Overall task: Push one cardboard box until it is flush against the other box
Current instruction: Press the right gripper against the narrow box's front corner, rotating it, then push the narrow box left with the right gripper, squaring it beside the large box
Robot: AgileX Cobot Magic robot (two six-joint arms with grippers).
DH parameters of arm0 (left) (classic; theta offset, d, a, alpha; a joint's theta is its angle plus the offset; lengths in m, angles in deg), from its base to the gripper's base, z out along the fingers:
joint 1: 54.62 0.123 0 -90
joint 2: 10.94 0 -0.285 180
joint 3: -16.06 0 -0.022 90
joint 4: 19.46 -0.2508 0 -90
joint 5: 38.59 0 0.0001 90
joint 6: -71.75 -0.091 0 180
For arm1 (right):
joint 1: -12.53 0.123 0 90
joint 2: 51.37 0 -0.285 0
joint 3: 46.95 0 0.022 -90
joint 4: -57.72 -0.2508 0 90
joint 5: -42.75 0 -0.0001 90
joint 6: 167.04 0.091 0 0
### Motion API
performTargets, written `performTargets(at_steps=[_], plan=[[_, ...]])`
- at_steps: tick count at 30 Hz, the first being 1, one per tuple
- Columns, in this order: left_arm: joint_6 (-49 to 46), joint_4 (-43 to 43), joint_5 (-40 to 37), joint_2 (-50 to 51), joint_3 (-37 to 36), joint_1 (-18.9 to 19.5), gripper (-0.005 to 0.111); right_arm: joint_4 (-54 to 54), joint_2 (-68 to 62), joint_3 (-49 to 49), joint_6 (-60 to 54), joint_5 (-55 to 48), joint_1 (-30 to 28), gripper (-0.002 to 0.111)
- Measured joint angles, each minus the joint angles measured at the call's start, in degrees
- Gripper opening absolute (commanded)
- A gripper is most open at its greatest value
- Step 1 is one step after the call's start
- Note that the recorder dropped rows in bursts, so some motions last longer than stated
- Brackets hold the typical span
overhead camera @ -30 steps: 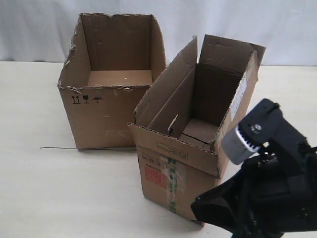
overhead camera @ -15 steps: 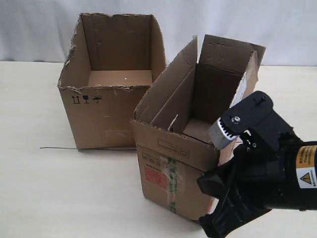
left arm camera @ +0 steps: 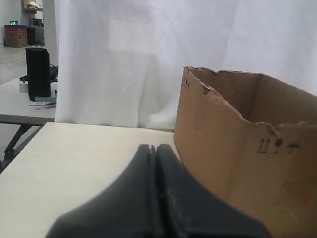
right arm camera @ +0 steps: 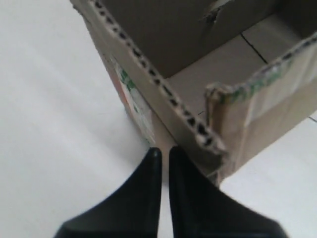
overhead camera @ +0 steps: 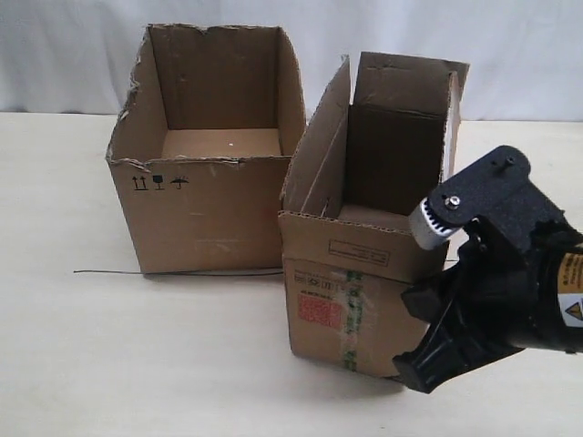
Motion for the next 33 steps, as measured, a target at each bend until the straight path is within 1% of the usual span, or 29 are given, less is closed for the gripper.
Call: performTargets(at_steps=[8, 20, 33], plan=[[0.0, 0.0, 0.0, 0.0, 0.0, 0.0, 0.0, 4.4, 0.0, 0.0, 0.2, 0.6, -4.1, 0.005], [0.0, 0.0, 0.0, 0.0, 0.0, 0.0, 0.0, 6.0, -6.2, 0.0, 0.2, 7.6, -9.8, 0.005], [0.0, 0.0, 0.0, 0.0, 0.0, 0.0, 0.0, 8.8, -12.9, 0.0, 0.2, 16.6, -10.2, 0.005]])
